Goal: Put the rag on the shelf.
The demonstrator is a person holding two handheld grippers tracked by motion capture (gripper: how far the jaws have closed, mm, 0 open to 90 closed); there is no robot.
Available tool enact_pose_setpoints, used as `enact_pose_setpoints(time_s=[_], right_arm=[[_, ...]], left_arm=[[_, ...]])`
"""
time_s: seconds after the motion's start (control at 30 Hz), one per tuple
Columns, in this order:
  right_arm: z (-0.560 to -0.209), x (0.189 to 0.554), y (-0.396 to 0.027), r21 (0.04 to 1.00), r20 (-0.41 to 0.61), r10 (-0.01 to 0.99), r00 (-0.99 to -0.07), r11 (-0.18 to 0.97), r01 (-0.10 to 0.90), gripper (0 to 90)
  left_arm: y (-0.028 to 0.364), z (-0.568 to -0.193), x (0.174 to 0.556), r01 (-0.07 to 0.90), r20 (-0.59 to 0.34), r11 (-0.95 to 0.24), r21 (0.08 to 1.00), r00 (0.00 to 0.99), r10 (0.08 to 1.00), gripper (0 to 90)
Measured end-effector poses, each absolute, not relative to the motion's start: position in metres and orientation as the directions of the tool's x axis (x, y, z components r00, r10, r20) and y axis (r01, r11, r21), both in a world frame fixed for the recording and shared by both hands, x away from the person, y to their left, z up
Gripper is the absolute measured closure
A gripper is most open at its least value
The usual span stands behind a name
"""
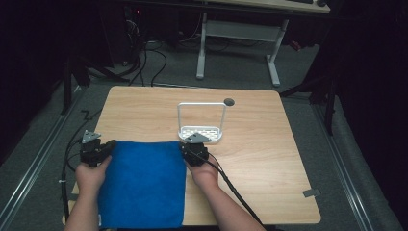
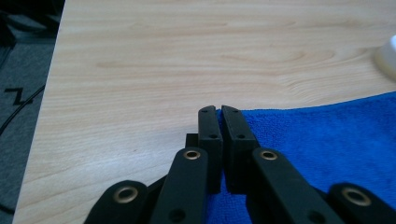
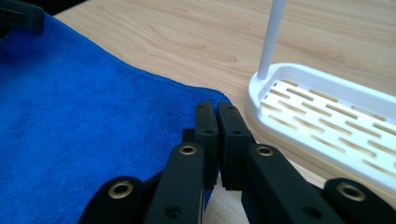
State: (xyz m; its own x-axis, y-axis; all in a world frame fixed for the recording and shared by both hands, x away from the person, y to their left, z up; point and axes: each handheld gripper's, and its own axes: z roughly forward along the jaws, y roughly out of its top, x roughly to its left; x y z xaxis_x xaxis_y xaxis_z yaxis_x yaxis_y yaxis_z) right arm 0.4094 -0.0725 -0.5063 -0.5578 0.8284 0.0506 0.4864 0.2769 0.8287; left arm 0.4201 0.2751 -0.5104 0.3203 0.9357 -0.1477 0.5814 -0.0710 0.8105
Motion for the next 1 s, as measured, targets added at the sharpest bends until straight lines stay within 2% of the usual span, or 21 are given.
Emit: enact_pose_setpoints(time_s=[0.23, 0.37, 1.0], right_arm=[[-0.499, 0.392, -0.088, 0.857, 0.088, 0.828, -0.553, 0.220, 0.465, 88.2], [-0.498, 0.383, -0.098, 0.869, 0.095, 0.830, -0.550, 0.200, 0.452, 88.2], [-0.475, 0.335, -0.159, 0.935, 0.137, 0.839, -0.527, 0.066, 0.348, 88.2]], left_arm=[[0.266, -0.496, 0.407, 0.538, -0.163, -0.058, 0.841, 0.354, 0.921, 87.7], [0.258, -0.489, 0.398, 0.510, -0.112, -0.098, 0.854, 0.366, 0.924, 87.7], [0.203, -0.450, 0.366, 0.347, -0.048, -0.146, 0.927, 0.496, 0.867, 87.7]])
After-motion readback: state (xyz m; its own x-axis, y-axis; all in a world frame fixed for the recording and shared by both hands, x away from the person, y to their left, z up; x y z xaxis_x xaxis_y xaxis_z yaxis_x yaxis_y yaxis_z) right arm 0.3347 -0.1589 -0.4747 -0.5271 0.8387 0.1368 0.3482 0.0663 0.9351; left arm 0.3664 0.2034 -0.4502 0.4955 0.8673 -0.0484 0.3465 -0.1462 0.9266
